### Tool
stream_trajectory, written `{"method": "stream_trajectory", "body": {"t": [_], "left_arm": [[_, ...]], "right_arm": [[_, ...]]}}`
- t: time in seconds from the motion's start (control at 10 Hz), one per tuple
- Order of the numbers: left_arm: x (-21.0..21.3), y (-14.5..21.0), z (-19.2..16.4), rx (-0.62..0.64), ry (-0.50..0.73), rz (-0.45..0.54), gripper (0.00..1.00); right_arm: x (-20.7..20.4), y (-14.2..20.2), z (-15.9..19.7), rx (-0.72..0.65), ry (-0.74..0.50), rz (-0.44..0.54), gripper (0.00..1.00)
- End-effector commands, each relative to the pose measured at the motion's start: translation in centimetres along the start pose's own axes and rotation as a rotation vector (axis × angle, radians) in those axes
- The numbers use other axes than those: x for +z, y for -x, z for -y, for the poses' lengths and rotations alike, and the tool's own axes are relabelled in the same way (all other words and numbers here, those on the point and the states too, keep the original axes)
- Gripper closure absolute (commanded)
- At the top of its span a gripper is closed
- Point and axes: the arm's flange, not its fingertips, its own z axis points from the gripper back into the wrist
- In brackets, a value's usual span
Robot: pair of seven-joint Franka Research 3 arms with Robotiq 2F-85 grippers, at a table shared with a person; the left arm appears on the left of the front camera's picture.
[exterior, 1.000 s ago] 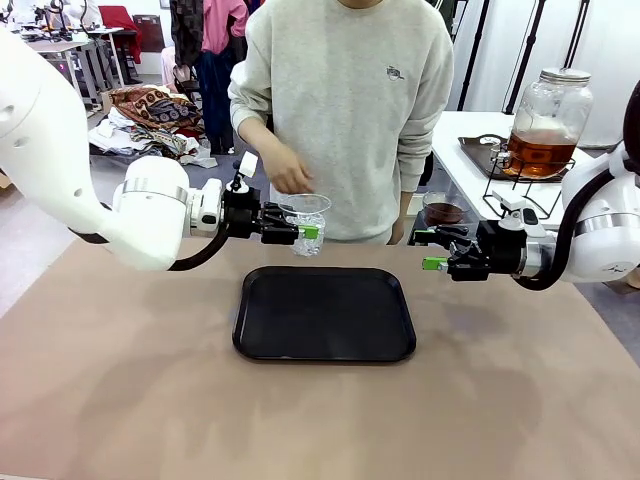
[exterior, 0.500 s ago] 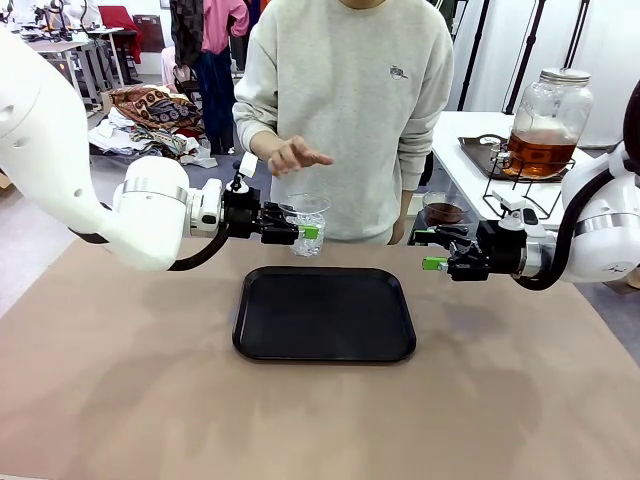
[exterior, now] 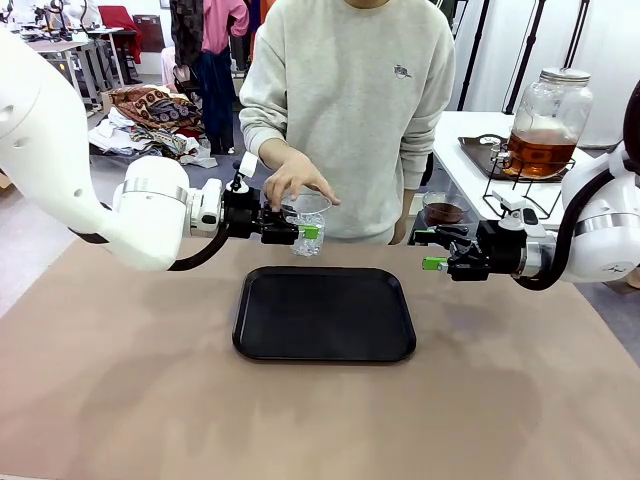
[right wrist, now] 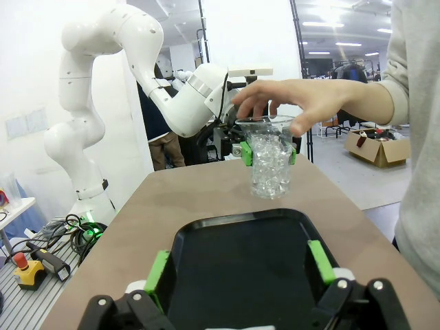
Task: Pour the drink into the iced cup.
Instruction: Open the gripper to release the iced cup you were holding.
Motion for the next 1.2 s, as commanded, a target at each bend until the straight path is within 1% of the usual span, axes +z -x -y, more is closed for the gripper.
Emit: {"method": "stream_trajectory", "body": {"t": [0.0,1.1], "left_arm": [[-0.07,-0.28,0.07,-0.004,-0.002,0.006,0.40],[-0.07,-0.28,0.07,-0.004,-0.002,0.006,0.40]], "right_arm": [[0.02,-0.17,0.10,0.005,0.002,-0.001,0.00],[0.02,-0.17,0.10,0.005,0.002,-0.001,0.00]]}}
